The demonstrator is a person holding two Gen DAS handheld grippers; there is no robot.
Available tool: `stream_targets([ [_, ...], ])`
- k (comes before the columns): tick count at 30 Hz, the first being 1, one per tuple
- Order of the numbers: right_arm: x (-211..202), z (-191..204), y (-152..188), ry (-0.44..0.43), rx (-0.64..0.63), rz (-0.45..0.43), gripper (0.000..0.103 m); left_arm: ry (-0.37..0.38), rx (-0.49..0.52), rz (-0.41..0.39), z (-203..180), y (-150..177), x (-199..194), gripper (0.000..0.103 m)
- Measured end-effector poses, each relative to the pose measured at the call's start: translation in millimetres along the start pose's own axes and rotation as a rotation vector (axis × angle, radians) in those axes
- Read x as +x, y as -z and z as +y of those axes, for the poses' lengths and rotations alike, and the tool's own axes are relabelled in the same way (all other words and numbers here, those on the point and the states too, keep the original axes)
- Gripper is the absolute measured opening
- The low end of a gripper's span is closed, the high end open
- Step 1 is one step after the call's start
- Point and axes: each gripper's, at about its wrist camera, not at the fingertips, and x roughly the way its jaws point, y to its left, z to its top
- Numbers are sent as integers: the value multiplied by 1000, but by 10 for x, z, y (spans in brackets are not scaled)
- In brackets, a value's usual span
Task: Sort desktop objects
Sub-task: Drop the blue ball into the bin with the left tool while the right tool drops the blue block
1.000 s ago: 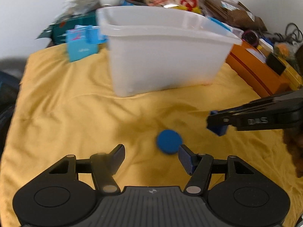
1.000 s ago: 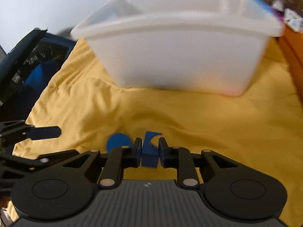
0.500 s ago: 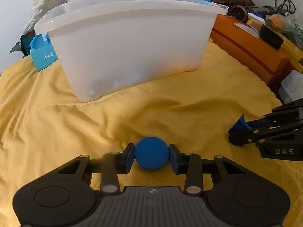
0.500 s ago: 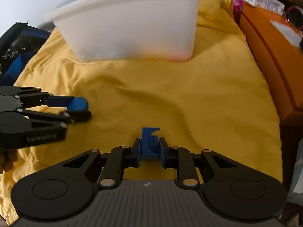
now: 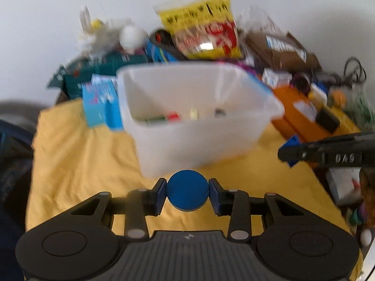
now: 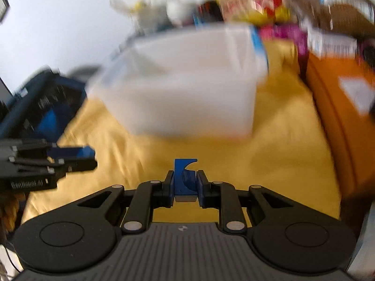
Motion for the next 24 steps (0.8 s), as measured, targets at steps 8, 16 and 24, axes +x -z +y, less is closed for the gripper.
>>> stream_targets([
  [8, -90, 58, -826, 1, 14, -90, 22, -44, -4, -69, 179, -745, -64, 42],
  [16, 62, 71, -1366, 31, -43, -45, 21, -59, 21, -47, 210, -1348, 117, 42],
  [24, 444, -33, -1636, 78, -22, 95, 22, -68, 2, 60, 240, -1576, 493, 42],
])
